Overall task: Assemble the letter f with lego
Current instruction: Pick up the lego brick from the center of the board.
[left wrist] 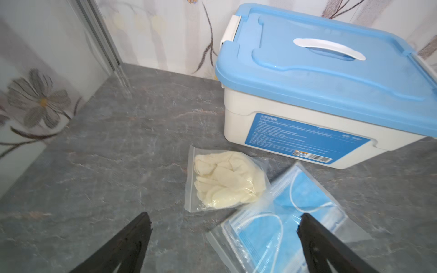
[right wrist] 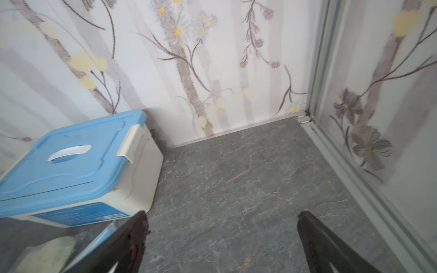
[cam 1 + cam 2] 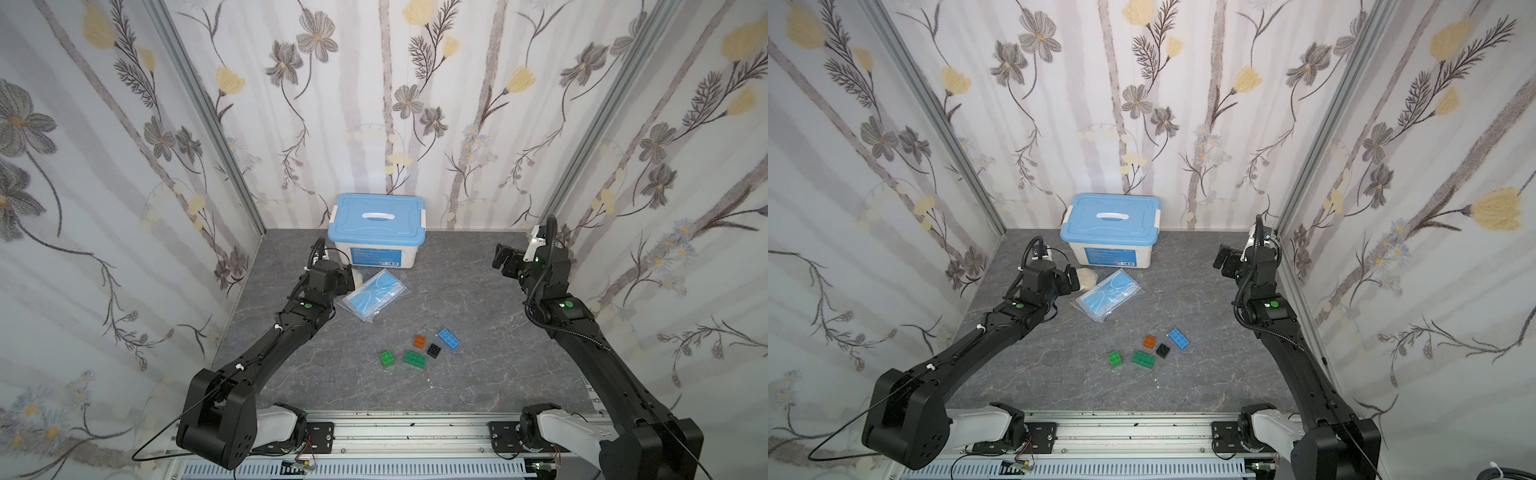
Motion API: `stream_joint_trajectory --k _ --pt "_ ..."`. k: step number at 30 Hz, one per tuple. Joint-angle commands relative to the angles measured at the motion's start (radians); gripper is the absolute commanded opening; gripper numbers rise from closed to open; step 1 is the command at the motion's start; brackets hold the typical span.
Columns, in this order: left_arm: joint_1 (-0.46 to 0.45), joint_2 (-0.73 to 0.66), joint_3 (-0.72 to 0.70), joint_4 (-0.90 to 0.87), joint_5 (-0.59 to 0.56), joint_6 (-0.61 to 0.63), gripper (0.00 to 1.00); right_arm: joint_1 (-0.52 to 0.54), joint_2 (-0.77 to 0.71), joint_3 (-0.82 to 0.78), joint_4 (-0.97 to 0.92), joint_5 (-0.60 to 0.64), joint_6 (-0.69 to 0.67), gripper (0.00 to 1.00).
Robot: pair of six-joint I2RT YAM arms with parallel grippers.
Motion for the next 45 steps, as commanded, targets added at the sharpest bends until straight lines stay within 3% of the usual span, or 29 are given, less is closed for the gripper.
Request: stream_joint_trajectory --k 1,4,9,16,24,32,38,45 --pt "-0.072 -0.040 0.019 -0.219 0.110 -0.197 1.00 0.038 0.070 0.034 -0.234 -0.186 0.178 0.99" --pt "-0.100 -0.059 0.034 -0.294 0.149 -0.252 1.00 0.124 0.156 0.068 -0.400 -0.155 0.293 0.99" --pt "-0.116 -0.048 0.007 -0.306 0.183 -0.240 1.00 0.258 0.196 -0.011 -0.344 -0.107 0.399 0.99" --pt "-0.116 -0.086 -0.057 -0.282 0.311 -0.268 1.00 0.279 0.288 -0.079 -0.278 -0.204 0.553 0.99" --pt "-0.119 -0.074 -0.096 -0.307 0.469 -0.322 1.00 0.339 0.410 -0.068 -0.317 -0.230 0.581 1.00" --pt "-0.121 -0.095 -0.127 -0.311 0.439 -0.342 1.00 0.351 0.411 -0.028 -0.442 -0.172 0.609 0.99" --pt "-0.121 -0.084 -0.135 -0.289 0.423 -0.357 1.00 0.350 0.409 -0.139 -0.311 -0.227 0.691 1.00" --pt "-0.121 -0.091 -0.155 -0.274 0.394 -0.367 1.00 0.348 0.328 -0.226 -0.230 -0.197 0.764 1.00"
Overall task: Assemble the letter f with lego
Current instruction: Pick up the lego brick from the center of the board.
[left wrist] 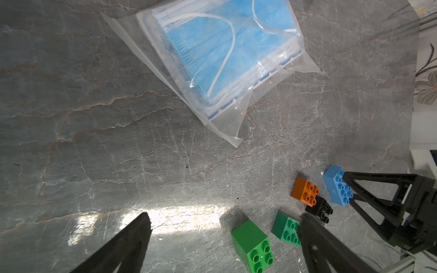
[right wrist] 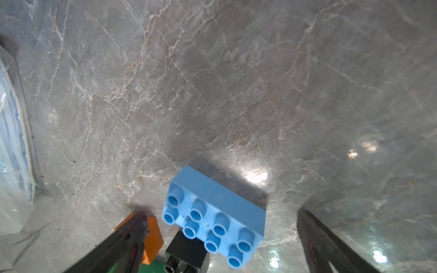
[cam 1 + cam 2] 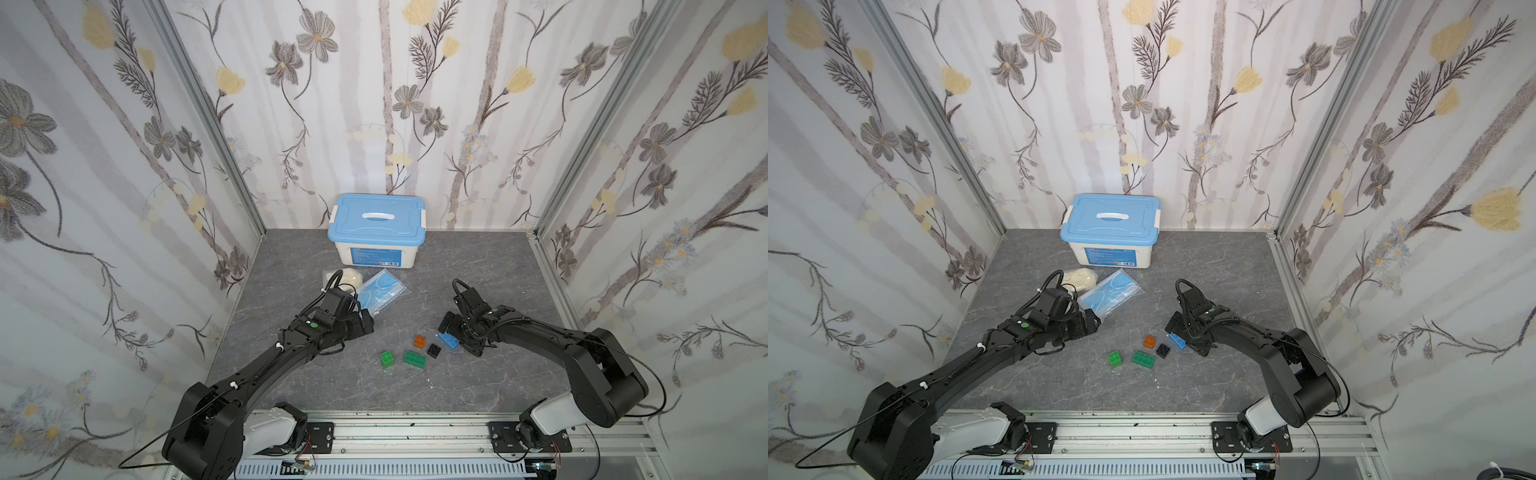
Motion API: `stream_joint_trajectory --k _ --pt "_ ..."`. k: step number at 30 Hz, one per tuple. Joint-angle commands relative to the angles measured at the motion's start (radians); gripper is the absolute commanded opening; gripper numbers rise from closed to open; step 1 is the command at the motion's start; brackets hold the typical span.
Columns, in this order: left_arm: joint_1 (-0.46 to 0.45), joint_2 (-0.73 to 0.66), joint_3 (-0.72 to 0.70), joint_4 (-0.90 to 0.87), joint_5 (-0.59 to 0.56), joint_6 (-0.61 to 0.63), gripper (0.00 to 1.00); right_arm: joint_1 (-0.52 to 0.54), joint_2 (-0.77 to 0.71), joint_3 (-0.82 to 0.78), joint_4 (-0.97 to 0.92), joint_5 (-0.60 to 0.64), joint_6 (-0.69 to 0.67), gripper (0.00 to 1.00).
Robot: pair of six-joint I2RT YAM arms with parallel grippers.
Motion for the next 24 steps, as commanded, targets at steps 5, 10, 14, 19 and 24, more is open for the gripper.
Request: stream_joint_trajectory --k 5,10,14,19,24 --pt "0.000 -0.005 -0.015 0.039 -0.030 -0.022 1.00 -0.012 -0.014 -0.007 0.057 0.015 0.069 1.00" --pt "0.000 -0.003 -0.015 0.038 -0.031 -0.024 1.00 -0.012 0.045 -0.022 0.116 -0.045 0.090 1.00" --pt "0.000 -0.007 -0.019 0.038 -0.036 -0.028 1.00 -0.011 -0.015 -0.103 0.226 -0.013 0.115 1.00" --pt "0.000 -0.001 -0.021 0.045 -0.041 -0.033 1.00 -0.014 0.013 -0.002 0.016 0.007 0.050 1.00" --pt "0.000 0.017 -0.010 0.044 -0.038 -0.040 1.00 0.032 0.032 0.074 -0.116 0.040 0.039 1.00"
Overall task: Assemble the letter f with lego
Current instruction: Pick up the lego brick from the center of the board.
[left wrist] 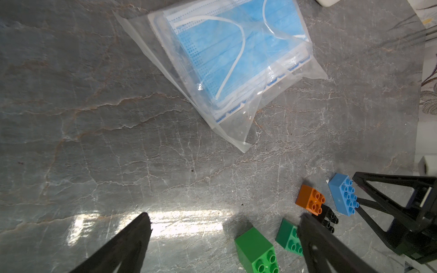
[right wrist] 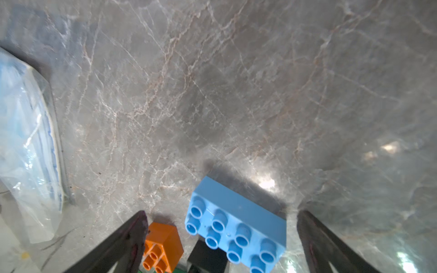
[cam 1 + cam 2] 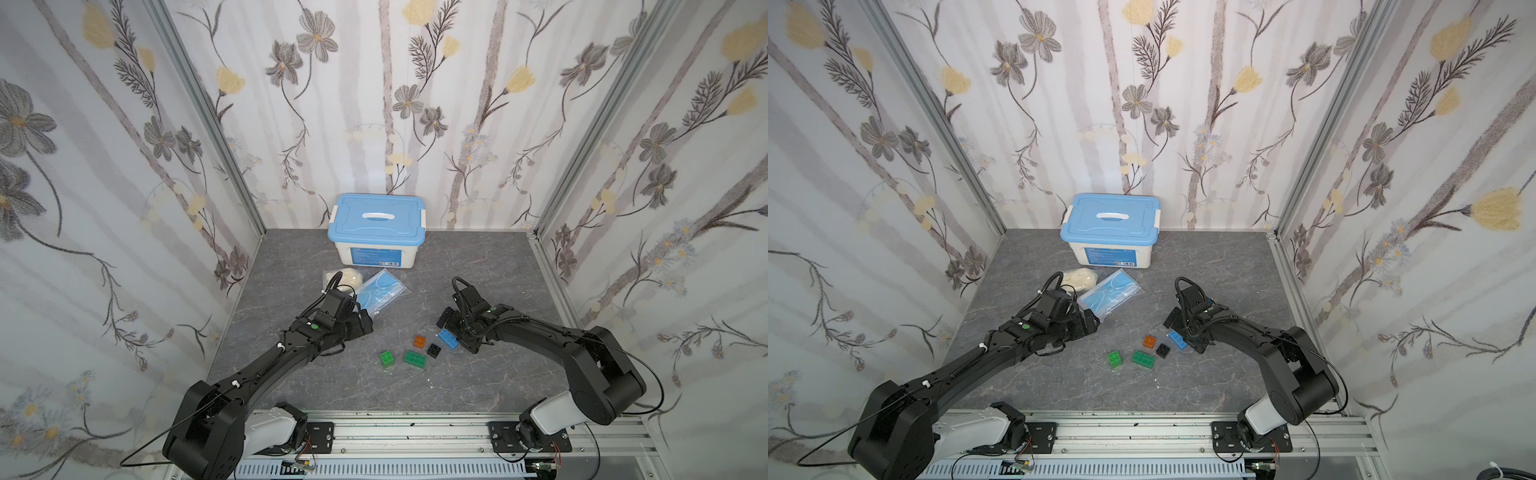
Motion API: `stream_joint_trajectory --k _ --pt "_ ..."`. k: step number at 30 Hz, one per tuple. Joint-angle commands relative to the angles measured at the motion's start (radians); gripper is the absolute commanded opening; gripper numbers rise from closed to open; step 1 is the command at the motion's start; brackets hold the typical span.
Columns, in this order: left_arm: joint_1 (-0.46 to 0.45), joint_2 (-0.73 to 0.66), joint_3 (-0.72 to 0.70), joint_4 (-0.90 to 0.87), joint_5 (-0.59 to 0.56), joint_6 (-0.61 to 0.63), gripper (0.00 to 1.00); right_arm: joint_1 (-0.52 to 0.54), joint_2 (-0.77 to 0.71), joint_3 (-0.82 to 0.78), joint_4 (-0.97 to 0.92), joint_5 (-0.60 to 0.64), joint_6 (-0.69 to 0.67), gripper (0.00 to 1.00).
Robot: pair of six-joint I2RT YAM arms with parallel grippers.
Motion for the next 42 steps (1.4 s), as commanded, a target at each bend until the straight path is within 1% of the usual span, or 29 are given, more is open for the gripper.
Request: stream_joint_trajectory --k 1,6,16,21,22,27,30,37,42 --pt "0.000 0.010 0.012 0.016 -0.016 -0.015 1.00 0.021 0.000 0.043 -0.147 0.052 -0.006 1.00" --pt "0.000 0.013 0.009 0.022 -0.014 -0.024 1.00 0.032 -0.021 0.039 -0.161 0.051 0.033 1.00" --pt "0.000 0.006 -0.004 0.026 -0.008 -0.026 1.00 0.037 0.061 0.088 -0.131 0.041 0.067 0.99" --pt "0.000 0.022 -0.009 0.031 0.001 -0.023 1.00 0.036 0.096 0.110 -0.138 0.035 0.067 0.95" --pt "0.000 0.025 -0.008 0.031 0.001 -0.023 1.00 0.036 0.103 0.137 -0.141 0.035 0.067 0.93" --pt "0.000 0.028 -0.004 0.029 -0.002 -0.018 1.00 0.036 0.122 0.159 -0.159 0.036 0.067 0.83" --pt "0.000 0.034 -0.005 0.032 -0.004 -0.018 1.00 0.037 0.125 0.164 -0.171 0.041 0.066 0.79" --pt "0.001 0.054 -0.002 0.038 0.002 -0.020 1.00 0.043 0.159 0.203 -0.218 0.045 0.055 0.78" --pt "0.002 0.053 -0.001 0.037 0.004 -0.020 1.00 0.051 0.182 0.221 -0.233 0.052 0.052 0.80"
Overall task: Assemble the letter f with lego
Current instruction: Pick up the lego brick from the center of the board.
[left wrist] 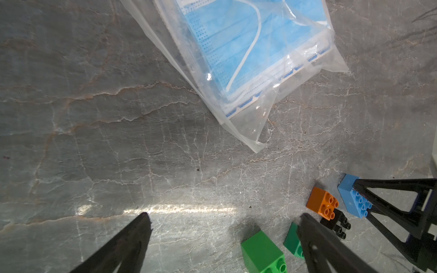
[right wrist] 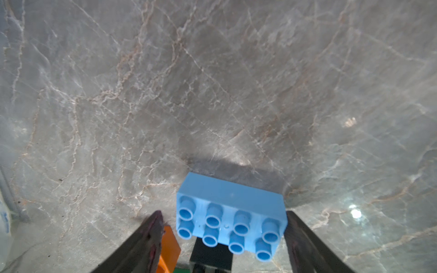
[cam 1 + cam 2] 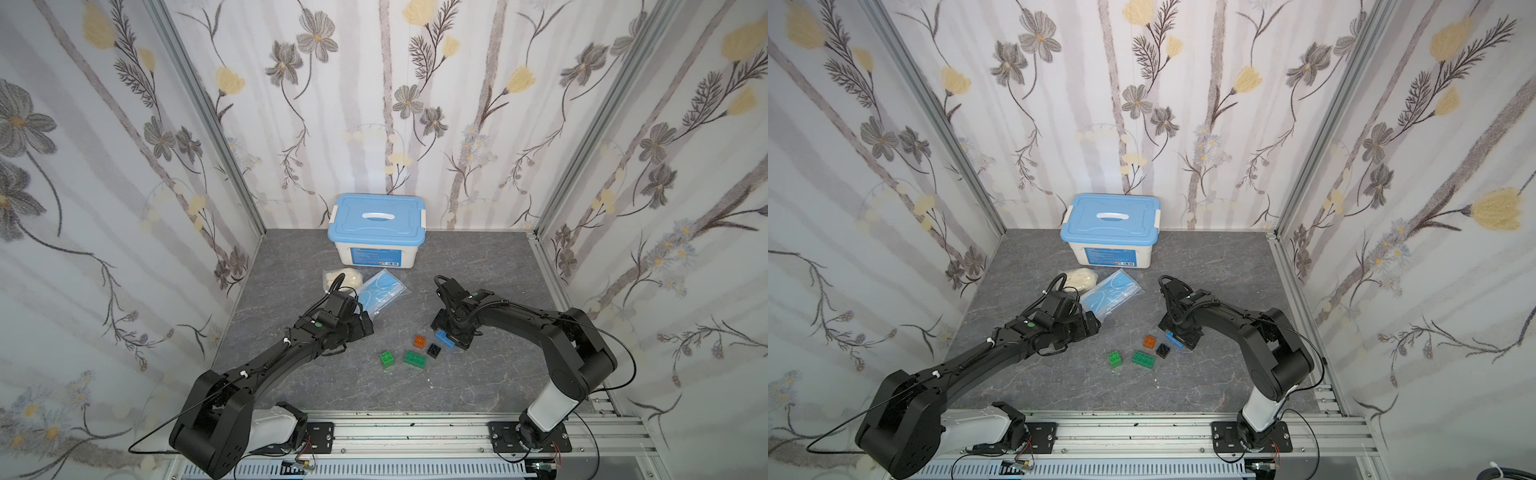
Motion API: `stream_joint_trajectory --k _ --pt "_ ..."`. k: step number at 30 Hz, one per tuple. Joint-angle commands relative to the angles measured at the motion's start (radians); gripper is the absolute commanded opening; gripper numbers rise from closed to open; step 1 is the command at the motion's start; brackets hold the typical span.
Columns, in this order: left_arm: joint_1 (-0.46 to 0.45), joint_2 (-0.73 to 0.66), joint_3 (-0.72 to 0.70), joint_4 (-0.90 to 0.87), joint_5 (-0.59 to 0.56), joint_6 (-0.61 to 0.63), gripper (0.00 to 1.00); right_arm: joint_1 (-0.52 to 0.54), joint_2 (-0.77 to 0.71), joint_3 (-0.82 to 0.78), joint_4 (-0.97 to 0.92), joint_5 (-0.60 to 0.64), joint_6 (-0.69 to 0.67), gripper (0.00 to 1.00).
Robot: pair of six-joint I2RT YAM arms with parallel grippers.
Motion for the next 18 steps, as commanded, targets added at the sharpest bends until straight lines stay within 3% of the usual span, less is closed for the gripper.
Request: stream_joint_trajectory --k 1,18 --pt "0.002 0.001 0.006 0.026 -0.004 -0.006 1.00 0.006 0.010 0.015 -0.019 0.024 0.007 0.79" --pt "0.002 0.003 0.001 0.020 0.018 -0.007 1.00 0.016 0.027 0.049 -0.056 0.064 -0.029 0.66"
